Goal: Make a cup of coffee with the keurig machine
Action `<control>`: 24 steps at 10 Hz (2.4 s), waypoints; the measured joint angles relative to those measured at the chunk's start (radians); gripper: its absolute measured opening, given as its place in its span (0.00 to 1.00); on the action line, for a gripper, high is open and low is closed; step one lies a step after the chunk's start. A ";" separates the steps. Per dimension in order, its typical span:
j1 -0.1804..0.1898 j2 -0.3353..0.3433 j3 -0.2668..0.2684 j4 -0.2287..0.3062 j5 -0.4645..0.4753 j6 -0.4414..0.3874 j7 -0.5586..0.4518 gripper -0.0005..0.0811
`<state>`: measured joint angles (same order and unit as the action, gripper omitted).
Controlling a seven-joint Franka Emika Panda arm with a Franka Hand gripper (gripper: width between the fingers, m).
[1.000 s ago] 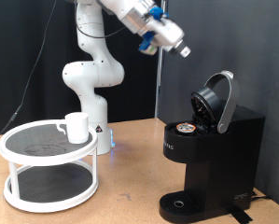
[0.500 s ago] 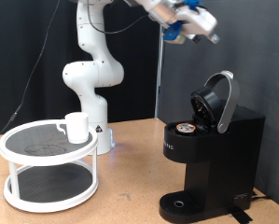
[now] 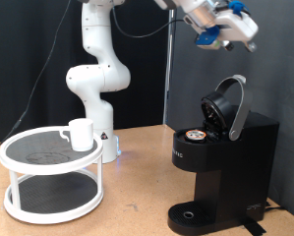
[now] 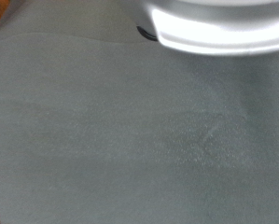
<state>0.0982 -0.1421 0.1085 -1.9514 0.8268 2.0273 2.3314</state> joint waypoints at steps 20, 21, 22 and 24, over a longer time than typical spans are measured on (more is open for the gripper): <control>-0.034 0.030 0.081 -0.055 -0.231 0.059 0.056 0.01; -0.043 0.023 0.074 -0.059 -0.231 0.051 0.053 0.01; -0.053 0.014 0.064 -0.065 -0.231 0.041 0.047 0.01; -0.075 -0.001 0.041 -0.079 -0.237 0.021 0.021 0.01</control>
<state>0.0228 -0.1435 0.1493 -2.0306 0.5897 2.0481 2.3523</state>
